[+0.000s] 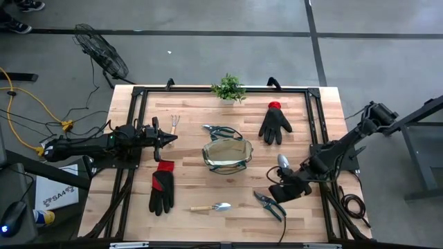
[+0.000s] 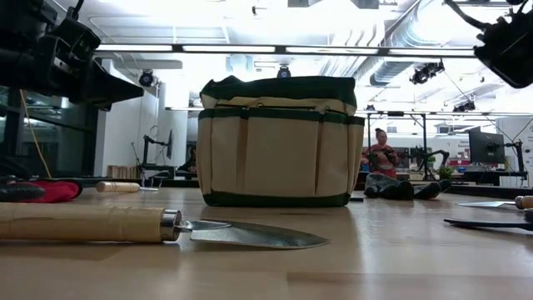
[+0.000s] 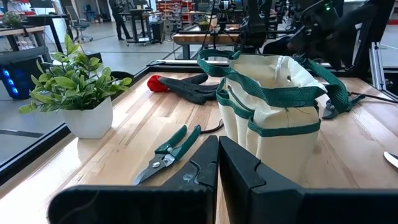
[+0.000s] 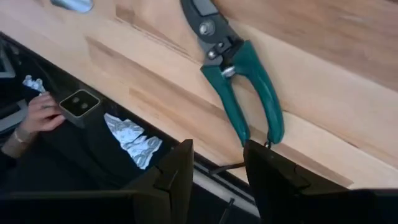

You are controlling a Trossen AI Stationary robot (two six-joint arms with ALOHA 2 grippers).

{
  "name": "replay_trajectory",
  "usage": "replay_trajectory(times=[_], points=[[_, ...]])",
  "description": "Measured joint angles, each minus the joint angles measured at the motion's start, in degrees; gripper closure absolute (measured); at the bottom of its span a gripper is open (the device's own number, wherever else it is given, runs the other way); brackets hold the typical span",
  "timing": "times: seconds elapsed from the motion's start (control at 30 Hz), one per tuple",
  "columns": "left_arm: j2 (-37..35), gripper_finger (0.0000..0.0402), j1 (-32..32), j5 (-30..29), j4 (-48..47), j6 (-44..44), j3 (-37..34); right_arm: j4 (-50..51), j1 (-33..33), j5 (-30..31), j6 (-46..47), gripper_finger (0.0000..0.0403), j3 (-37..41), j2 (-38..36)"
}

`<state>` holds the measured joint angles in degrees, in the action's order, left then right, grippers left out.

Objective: Pick & Place Garden tools in Gardening bag
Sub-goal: Put the green shear scissors into the gardening bag

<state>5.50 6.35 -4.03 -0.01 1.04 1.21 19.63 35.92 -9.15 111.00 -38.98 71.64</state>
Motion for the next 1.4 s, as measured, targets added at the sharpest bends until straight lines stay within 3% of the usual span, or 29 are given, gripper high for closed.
replay_trajectory(times=[0.23,0.57,0.73,1.03,1.4], points=[[0.0,0.0391,0.0,0.0,0.0,0.0,0.0,1.5,0.6,1.3,1.1,0.0269,-0.9,0.6],[0.0,0.0391,0.0,0.0,0.0,0.0,0.0,16.4,0.6,1.6,-4.5,0.0299,-15.9,9.2],[0.0,0.0391,0.0,0.0,0.0,0.0,0.0,18.3,1.6,1.2,-4.8,0.0302,-20.6,14.6],[0.0,0.0391,0.0,0.0,0.0,0.0,0.0,21.1,3.6,-5.9,-1.8,0.0302,-21.6,22.1],[0.0,0.0391,0.0,-0.1,0.0,0.0,0.0,23.9,3.6,-0.7,-6.0,0.0302,-21.6,23.0]])
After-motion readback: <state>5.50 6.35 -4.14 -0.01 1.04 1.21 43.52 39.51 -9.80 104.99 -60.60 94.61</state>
